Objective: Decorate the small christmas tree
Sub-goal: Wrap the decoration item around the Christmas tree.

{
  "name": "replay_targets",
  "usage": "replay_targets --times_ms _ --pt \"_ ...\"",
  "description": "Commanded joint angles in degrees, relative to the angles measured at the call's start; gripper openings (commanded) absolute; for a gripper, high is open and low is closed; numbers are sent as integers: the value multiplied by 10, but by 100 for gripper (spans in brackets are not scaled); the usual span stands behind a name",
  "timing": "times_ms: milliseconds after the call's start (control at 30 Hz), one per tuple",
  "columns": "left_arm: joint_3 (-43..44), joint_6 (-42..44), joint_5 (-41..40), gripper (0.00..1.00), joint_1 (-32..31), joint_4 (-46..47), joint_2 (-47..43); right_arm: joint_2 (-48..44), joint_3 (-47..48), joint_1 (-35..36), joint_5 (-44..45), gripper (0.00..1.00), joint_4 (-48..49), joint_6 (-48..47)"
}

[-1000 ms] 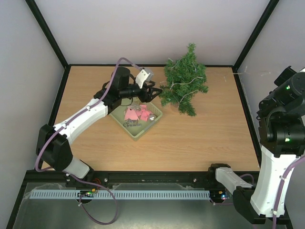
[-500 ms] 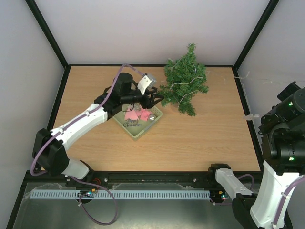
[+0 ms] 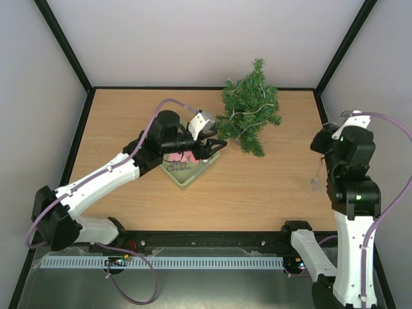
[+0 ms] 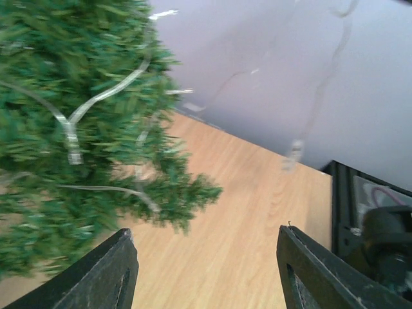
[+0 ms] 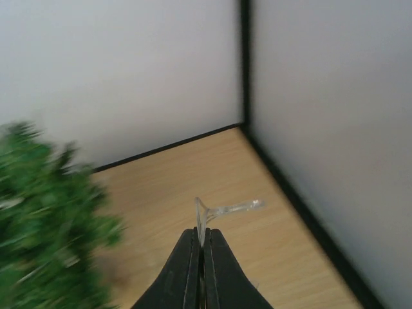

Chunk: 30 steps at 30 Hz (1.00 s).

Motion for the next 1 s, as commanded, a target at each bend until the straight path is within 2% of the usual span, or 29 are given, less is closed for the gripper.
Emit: replay_targets --times_ms 0,167,433,633,867,967 --pt "-38 -32 -3 61 -45 76 -39 -56 -75 -2 -258 2 63 71" --pt "-68 -30 -29 61 -117 146 -37 -117 -154 -2 -355 2 118 135" --pt "-16 -15 -64 61 -197 220 48 -166 -206 -1 -480 2 206 263" --pt "32 25 -88 62 -211 277 128 -177 -209 -1 -514 2 243 336" --pt "107 13 -17 60 -211 333 206 -196 -220 -1 -523 2 280 382" --pt "137 5 -10 59 -211 330 237 -196 -221 -1 -523 2 288 390"
